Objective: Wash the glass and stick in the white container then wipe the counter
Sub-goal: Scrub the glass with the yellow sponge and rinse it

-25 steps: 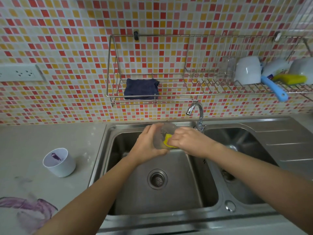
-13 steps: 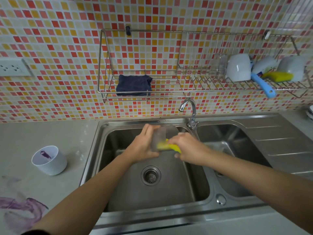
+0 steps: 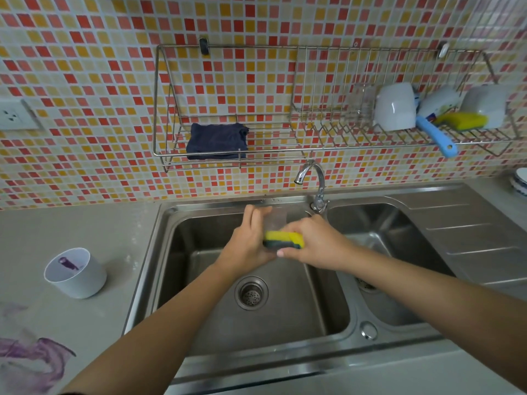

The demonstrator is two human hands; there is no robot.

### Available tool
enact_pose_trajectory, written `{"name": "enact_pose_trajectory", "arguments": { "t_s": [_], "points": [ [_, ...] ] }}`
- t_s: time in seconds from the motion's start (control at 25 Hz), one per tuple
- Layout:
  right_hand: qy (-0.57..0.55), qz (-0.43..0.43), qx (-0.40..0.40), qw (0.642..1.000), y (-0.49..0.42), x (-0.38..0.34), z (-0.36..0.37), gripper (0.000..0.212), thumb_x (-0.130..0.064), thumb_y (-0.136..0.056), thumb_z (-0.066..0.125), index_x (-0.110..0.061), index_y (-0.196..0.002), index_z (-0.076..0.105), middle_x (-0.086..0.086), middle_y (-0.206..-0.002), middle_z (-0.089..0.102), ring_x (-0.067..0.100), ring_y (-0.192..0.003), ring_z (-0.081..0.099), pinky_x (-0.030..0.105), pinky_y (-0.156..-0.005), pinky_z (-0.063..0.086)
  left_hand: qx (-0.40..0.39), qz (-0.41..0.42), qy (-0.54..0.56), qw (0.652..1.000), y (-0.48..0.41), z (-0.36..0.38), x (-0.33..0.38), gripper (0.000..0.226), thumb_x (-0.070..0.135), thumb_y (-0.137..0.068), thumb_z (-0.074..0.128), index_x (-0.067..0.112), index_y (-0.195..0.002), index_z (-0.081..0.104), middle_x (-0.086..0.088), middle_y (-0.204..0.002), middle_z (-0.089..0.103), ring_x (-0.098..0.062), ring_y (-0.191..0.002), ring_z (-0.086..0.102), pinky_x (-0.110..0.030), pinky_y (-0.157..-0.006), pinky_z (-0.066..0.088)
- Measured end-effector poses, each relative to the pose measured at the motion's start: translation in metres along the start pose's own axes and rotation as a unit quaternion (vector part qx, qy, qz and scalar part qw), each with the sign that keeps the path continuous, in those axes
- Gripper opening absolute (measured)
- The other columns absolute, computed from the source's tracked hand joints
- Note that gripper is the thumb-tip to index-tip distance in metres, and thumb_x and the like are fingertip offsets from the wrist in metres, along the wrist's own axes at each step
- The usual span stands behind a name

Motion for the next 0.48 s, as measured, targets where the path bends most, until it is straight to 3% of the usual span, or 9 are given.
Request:
{"name": "enact_pose_trajectory", "arguments": {
  "t_s": [0.08, 0.16, 0.24, 0.32, 0.4, 0.48],
  "points": [
    [0.124, -0.069, -0.012, 0.99, 0.001, -0.01, 0.007, 0.013, -0.024, -0.081, 0.067, -0.015, -0.091, 0.069, 0.003, -0.08, 0.069, 0.022, -0.08, 0.058, 0.036, -0.074, 0.047, 0.013, 0.01, 0.06, 0.998, 0.0, -0.001, 0.002, 0.088, 0.023, -0.063, 0.083, 0.013, -0.132, 0.029, -0.007, -0.119, 0.037, -0.02, -0.099, 0.052, -0.04, -0.08, 0.053],
    [0.304, -0.214, 0.048, 0.927, 0.011, -0.024, 0.011, 0.014, -0.008, -0.071, 0.068, -0.018, -0.081, 0.071, -0.003, -0.072, 0.068, 0.019, -0.071, 0.055, 0.029, -0.067, 0.048, -0.039, -0.006, 0.15, 0.988, -0.002, -0.001, -0.006, 0.1, 0.019, -0.062, 0.085, 0.014, -0.141, 0.024, 0.0, -0.13, 0.033, -0.004, -0.119, 0.039, -0.023, -0.102, 0.04],
    [0.387, -0.301, 0.112, 0.864, 0.025, -0.033, 0.008, 0.01, -0.012, -0.069, 0.065, -0.022, -0.07, 0.067, -0.009, -0.068, 0.065, 0.015, -0.069, 0.052, 0.027, -0.066, 0.042, -0.096, -0.019, 0.211, 0.973, -0.001, 0.002, -0.011, 0.108, 0.017, -0.062, 0.085, 0.021, -0.146, 0.017, 0.008, -0.142, 0.032, 0.002, -0.13, 0.032, -0.01, -0.106, 0.028],
    [0.407, -0.341, 0.131, 0.837, 0.031, -0.037, 0.011, 0.011, -0.013, -0.076, 0.065, -0.021, -0.069, 0.065, -0.009, -0.069, 0.063, 0.015, -0.073, 0.049, 0.026, -0.069, 0.035, -0.092, -0.008, 0.205, 0.974, -0.001, 0.004, -0.006, 0.101, 0.015, -0.062, 0.083, 0.024, -0.143, 0.025, 0.009, -0.14, 0.04, -0.002, -0.13, 0.039, -0.009, -0.103, 0.032],
    [0.377, -0.32, 0.122, 0.861, 0.03, -0.034, 0.013, 0.008, -0.012, -0.074, 0.07, -0.02, -0.076, 0.068, -0.008, -0.076, 0.067, 0.016, -0.073, 0.052, 0.027, -0.07, 0.037, -0.045, 0.009, 0.167, 0.985, -0.001, 0.003, -0.003, 0.092, 0.015, -0.061, 0.085, 0.017, -0.138, 0.034, 0.0, -0.134, 0.046, -0.01, -0.123, 0.046, -0.012, -0.099, 0.038],
    [0.206, -0.233, 0.083, 0.947, 0.028, -0.025, 0.011, 0.028, -0.01, -0.067, 0.078, -0.016, -0.094, 0.073, -0.003, -0.091, 0.073, 0.019, -0.074, 0.058, 0.028, -0.07, 0.047, 0.007, 0.013, 0.151, 0.988, 0.002, 0.001, -0.008, 0.091, 0.017, -0.06, 0.088, 0.007, -0.134, 0.036, -0.005, -0.13, 0.044, -0.007, -0.118, 0.045, -0.006, -0.096, 0.035]
  ]
}}
Point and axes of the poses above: each hand's wrist, its own y-axis away from the middle knuckle, its own z-axis out of the palm, x = y × z, the point moved 9 cm from there along -y, towards the middle knuckle
